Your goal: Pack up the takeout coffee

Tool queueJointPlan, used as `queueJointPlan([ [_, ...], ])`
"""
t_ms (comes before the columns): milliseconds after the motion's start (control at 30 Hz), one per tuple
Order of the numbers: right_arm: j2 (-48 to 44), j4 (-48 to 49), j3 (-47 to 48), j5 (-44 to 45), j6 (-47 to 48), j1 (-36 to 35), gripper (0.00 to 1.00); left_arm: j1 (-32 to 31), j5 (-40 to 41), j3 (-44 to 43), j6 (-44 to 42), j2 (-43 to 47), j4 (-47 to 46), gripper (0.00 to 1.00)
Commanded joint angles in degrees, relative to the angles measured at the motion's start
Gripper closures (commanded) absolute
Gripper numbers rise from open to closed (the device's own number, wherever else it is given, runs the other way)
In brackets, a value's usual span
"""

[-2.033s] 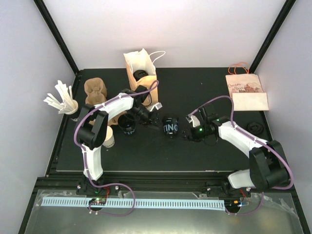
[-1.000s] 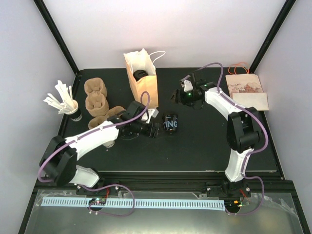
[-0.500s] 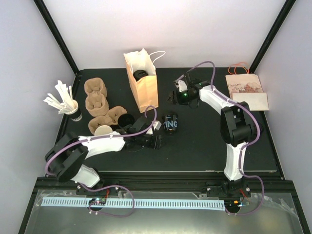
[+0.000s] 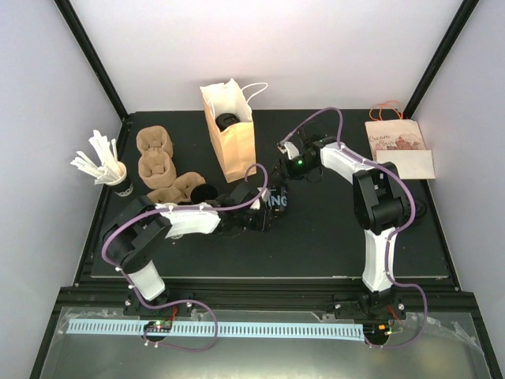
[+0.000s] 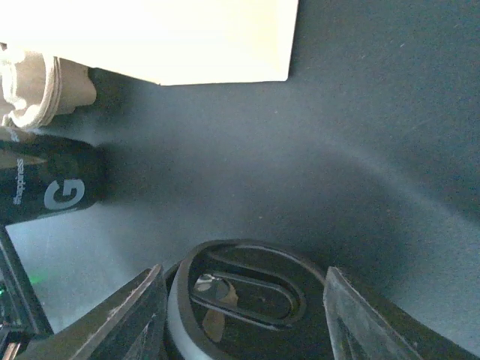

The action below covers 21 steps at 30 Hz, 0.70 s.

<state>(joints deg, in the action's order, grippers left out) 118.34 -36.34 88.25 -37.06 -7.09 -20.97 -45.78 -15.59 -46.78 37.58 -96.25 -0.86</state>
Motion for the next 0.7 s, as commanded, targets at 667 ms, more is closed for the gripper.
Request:
queueJointPlan([
  [667,-16.85,2.87,-17.50,-6.60,2.09,-0.98,0.52,1.04,2.73,-1.63,-1.97,-3.74,-0.33,0.67],
])
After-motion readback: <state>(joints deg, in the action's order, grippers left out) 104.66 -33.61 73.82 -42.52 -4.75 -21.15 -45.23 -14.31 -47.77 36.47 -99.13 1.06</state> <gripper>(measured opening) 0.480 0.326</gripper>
